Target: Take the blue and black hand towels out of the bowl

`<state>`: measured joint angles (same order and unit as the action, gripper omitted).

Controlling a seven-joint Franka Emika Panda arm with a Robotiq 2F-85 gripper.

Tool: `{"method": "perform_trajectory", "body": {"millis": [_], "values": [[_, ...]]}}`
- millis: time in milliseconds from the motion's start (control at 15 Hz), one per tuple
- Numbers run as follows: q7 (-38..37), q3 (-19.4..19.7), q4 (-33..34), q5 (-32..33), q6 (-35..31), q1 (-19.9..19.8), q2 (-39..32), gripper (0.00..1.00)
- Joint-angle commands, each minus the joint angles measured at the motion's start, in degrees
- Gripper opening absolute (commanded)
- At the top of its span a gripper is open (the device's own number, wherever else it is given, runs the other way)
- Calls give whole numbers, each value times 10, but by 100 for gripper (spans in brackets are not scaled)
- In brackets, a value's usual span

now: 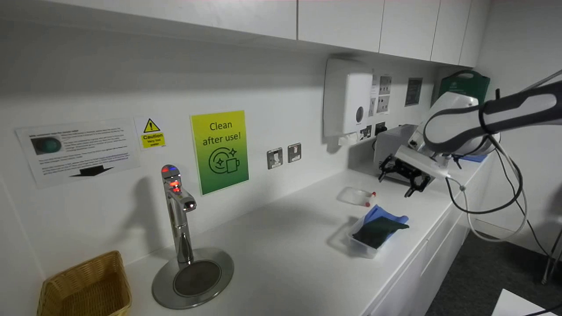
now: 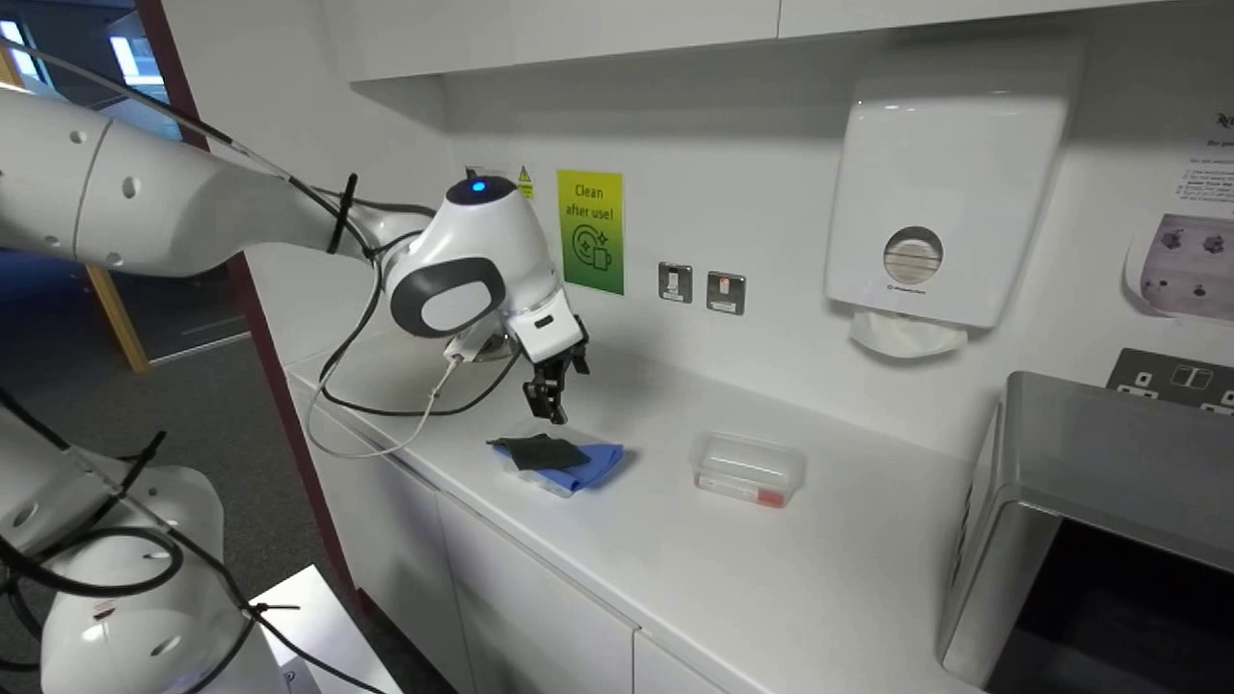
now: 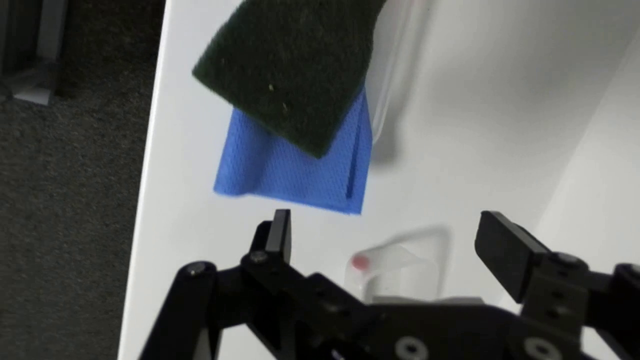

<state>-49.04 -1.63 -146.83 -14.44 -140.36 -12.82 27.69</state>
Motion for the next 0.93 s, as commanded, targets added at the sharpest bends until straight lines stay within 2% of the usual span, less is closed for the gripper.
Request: {"method": "perform_trajectory", "body": {"millis": [0,200,400,867], "values": [[-125,-60,-69,-3,-82,12,0,100],[-210,-101,-96,13,-130,25,-5,100],[-259,-118,-104,27,-136,33,-4,100],[-286,-123,-109,53,-119,57,4,100]]}}
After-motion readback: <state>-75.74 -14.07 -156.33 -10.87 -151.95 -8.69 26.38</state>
